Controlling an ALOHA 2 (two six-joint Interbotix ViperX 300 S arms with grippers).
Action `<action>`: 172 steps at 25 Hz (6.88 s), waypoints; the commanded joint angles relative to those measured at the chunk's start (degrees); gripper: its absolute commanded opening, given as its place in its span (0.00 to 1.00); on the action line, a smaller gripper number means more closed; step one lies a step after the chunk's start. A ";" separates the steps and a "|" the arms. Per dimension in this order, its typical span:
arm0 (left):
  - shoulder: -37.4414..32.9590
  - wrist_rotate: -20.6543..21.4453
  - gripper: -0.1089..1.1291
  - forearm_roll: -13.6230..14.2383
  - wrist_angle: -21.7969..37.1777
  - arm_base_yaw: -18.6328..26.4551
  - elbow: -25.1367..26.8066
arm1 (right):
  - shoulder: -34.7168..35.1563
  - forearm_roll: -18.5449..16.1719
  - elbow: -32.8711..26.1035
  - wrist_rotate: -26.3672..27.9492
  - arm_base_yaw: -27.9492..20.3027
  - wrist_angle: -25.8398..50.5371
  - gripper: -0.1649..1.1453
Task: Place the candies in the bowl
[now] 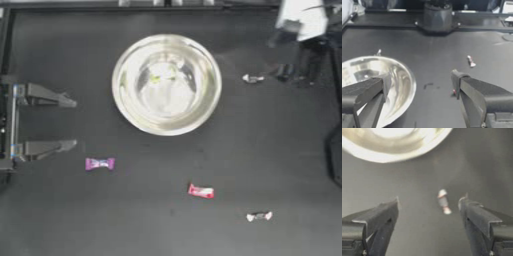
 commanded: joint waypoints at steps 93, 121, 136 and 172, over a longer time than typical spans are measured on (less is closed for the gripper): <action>2.11 0.35 0.90 -3.43 -0.70 -0.09 -0.44 | 18.37 15.29 -10.20 -8.96 11.25 -23.03 0.47; 1.32 0.26 0.90 -3.43 -0.88 -0.09 1.41 | 28.56 17.93 -15.29 -11.16 13.10 -26.37 0.87; -0.35 0.53 0.90 -3.43 -0.35 -0.09 1.41 | -3.16 24.61 4.22 -13.18 22.76 -36.47 0.87; 16.70 -0.09 0.90 2.99 30.15 12.04 -12.30 | -30.50 28.12 28.30 -12.22 35.95 -48.78 0.87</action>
